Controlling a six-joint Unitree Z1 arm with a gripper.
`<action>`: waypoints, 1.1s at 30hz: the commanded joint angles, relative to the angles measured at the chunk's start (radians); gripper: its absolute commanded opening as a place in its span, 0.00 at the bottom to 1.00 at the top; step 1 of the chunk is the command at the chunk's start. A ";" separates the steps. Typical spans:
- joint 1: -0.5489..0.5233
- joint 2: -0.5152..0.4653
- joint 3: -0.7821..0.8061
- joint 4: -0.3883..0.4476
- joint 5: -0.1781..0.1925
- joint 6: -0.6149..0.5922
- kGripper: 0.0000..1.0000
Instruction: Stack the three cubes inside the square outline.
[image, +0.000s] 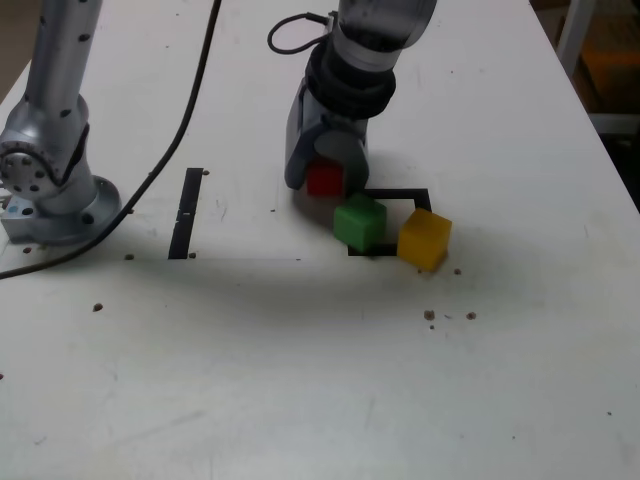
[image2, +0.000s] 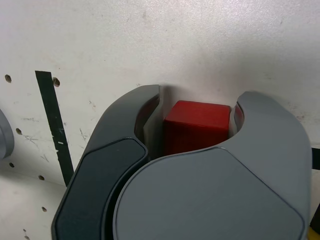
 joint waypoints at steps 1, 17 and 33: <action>-0.002 -0.006 -0.008 0.008 0.002 -0.006 0.21; -0.133 0.100 -0.329 0.135 0.101 -0.008 0.16; -0.169 0.177 -0.400 0.205 0.011 0.036 0.16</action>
